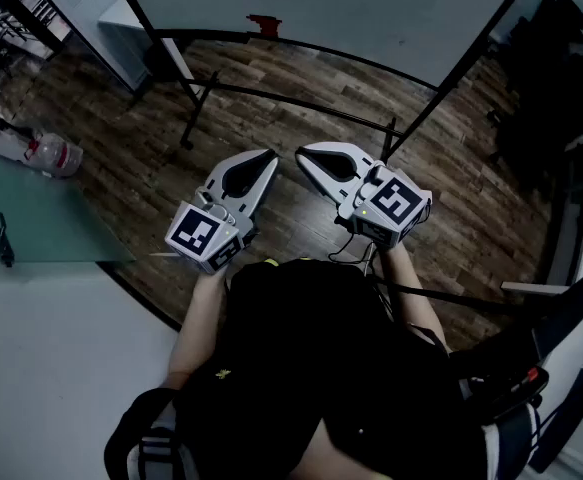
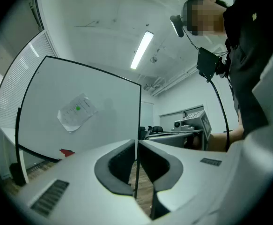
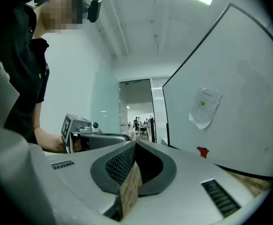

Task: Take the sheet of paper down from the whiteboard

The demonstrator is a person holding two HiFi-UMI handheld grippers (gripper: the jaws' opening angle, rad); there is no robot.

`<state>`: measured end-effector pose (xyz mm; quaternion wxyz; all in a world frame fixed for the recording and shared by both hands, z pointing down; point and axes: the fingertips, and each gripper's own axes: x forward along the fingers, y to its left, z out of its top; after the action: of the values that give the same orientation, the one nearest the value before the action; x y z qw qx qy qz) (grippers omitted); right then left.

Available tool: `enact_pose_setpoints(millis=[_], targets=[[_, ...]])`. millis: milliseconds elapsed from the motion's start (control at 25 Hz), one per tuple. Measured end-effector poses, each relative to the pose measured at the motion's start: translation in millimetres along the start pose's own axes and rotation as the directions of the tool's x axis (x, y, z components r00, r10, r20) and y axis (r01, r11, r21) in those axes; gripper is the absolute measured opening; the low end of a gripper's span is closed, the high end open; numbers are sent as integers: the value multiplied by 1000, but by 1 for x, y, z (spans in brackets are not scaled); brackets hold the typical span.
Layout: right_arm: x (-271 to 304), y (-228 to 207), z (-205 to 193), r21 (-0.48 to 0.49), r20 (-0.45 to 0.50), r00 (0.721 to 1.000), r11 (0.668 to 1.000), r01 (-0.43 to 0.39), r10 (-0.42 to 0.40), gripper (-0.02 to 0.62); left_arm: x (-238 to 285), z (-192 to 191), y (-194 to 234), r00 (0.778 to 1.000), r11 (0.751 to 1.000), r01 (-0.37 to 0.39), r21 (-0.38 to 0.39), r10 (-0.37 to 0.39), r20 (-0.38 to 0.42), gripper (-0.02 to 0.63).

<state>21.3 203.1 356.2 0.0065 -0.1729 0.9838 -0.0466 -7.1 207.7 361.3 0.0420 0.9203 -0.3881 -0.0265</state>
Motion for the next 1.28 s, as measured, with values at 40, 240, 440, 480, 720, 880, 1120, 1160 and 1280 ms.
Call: enact_pose_setpoints(millis=[40,240,440,480,720,880,1120,1160,1280], targets=[[0,0,1,4,6,1000,1000,-1,1,-14,0,1,0,1000,1000,-1,-6,1,4,41],[-1,2,2,-21,7,1000,1000,-3,3,-3,-1,-1,0,1000,1000,-3,-5,3,-5,43],[-2,4,1,-33,6,1000,999,-7,7,-2,-2,-1,-3,1000,1000,-12,-3,12,5,41],[-3,4,1,-34,9,1000,999,-7,8,-2,-2,-2,-3,1000,1000,-13,2,13,5,41],[-11,2,2,-20,19,1000,1000,0,0,-2,-3,-6,-10,1000,1000,-31,4,31,4,41],[-14,-1,1,-24,14,1000,1000,1,-1,-2,1,-8,-14,999,999,-35,6,35,7,43],[-24,-9,7,-26,9,1000,1000,-11,11,-2,16,-4,-25,999,999,-41,5,41,-2,41],[-25,-10,8,-30,9,1000,999,-16,16,-2,18,-3,-26,999,999,-44,8,44,0,41],[-27,-10,9,-34,11,1000,999,-24,24,-2,20,-3,-29,999,999,-48,11,48,1,41]])
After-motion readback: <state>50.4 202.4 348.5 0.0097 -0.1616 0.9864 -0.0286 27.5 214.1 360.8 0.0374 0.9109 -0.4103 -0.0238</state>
